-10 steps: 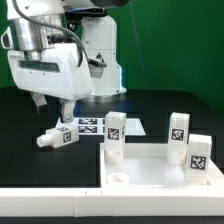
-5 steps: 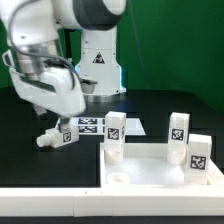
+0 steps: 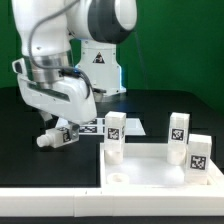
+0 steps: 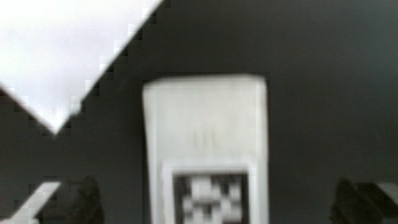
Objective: Assemble square table
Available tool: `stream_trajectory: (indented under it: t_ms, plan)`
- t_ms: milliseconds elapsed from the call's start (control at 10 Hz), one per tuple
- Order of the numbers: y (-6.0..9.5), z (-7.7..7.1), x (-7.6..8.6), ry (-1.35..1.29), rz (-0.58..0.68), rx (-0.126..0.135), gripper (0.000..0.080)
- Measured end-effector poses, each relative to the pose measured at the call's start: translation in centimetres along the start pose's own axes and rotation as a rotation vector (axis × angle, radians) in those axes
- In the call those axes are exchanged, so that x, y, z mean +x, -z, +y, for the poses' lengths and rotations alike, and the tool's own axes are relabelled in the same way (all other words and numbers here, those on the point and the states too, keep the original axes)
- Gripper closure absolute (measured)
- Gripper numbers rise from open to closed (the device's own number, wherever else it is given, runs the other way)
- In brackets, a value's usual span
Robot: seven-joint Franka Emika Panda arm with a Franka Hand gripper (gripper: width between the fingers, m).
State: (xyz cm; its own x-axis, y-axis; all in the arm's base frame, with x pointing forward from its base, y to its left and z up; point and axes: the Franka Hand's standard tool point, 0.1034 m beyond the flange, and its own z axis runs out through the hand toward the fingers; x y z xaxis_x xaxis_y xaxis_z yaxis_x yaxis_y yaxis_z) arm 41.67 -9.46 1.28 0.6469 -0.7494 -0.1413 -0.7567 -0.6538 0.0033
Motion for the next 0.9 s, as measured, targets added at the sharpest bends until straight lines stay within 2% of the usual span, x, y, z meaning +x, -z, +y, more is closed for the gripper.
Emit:
stream_trajectory:
  t_ms: [200,300,400,500,600,800,900]
  plan:
    - [-0.30,0.04,0.33,0.003,0.020,-0.007,0.0150]
    - [-0.31,0.05,0.32,0.003,0.020,-0.007,0.0273]
    - [-0.31,0.06,0.32,0.003,0.020,-0.007,0.0273]
    - [-0.31,0.06,0.32,0.003,0.020,-0.007,0.0413]
    - [-0.30,0.05,0.33,0.003,0.020,-0.007,0.0520]
    - [0.10,0.12,0.61,0.200,0.028,-0.013,0.0519]
    - [0.68,0.11,0.57,0.309,0.049,-0.007,0.0519]
